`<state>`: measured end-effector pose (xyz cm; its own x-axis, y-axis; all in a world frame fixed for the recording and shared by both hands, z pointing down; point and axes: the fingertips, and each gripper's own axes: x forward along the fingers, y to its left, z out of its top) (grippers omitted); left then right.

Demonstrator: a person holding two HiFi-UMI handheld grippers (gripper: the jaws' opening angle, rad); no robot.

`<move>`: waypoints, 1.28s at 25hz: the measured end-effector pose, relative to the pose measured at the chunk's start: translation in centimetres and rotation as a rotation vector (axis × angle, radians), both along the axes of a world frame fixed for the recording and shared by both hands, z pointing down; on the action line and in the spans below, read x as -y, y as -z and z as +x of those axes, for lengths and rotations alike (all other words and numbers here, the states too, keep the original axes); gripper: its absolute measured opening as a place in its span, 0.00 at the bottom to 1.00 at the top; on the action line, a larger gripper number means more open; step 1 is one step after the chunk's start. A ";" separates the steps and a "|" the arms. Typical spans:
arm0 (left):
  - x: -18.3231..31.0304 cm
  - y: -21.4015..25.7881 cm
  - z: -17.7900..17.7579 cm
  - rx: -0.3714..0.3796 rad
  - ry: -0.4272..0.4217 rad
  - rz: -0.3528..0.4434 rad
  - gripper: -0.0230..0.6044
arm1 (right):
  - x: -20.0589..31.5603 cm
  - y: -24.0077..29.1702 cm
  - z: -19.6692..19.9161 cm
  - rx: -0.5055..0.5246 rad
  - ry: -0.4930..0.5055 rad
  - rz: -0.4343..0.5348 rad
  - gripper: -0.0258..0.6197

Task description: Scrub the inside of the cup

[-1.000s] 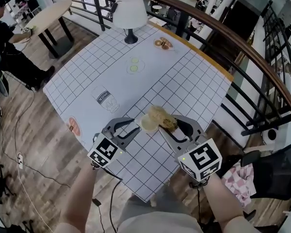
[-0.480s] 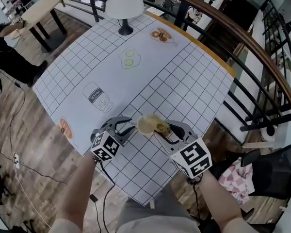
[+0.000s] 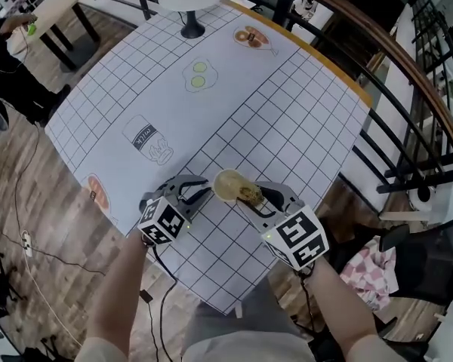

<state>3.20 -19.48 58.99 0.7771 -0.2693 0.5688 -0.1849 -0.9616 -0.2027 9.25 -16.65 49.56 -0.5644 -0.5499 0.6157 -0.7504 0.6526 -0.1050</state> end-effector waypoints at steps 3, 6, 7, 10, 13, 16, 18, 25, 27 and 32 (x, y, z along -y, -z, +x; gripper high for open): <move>-1.5 0.1 0.2 -0.002 -0.016 -0.040 0.12 | -0.8 0.1 -0.2 0.003 0.007 -0.012 0.28; -3.1 0.4 0.2 -0.036 0.024 -0.105 0.12 | -1.6 0.6 -0.3 -0.020 0.035 -0.019 0.28; -3.7 0.5 0.2 -0.050 0.045 -0.120 0.12 | -1.8 0.8 -0.2 -0.036 0.052 -0.019 0.28; -5.7 0.7 0.2 -0.085 0.114 -0.149 0.12 | -2.5 1.7 -0.4 -0.090 0.120 -0.020 0.28; -7.7 0.8 0.2 -0.108 0.182 -0.175 0.12 | -3.2 1.6 -0.8 -0.186 0.212 -0.048 0.28; -9.3 0.7 0.1 -0.137 0.251 -0.220 0.12 | -4.2 -0.2 -1.8 -0.299 0.342 -0.115 0.28; -10.0 0.4 -0.2 -0.157 0.297 -0.250 0.12 | -4.5 -1.8 -2.5 -0.359 0.393 -0.149 0.28; -10.9 0.1 -0.8 -0.174 0.371 -0.254 0.12 | -4.3 -5.9 -3.9 -0.503 0.448 -0.190 0.28; -11.0 0.1 -0.8 -0.176 0.376 -0.262 0.12 | -4.6 -6.3 -4.0 -0.507 0.453 -0.207 0.28; -11.4 0.0 0.0 -0.161 0.338 -0.230 0.12 | -5.8 -4.4 -3.4 -0.501 0.551 -0.259 0.28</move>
<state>3.16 -8.06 59.00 0.7506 -0.4043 0.5226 -0.5088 -0.8583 0.0668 5.90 -10.85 54.00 -0.3354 -0.0760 0.9390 -0.3235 0.9454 -0.0391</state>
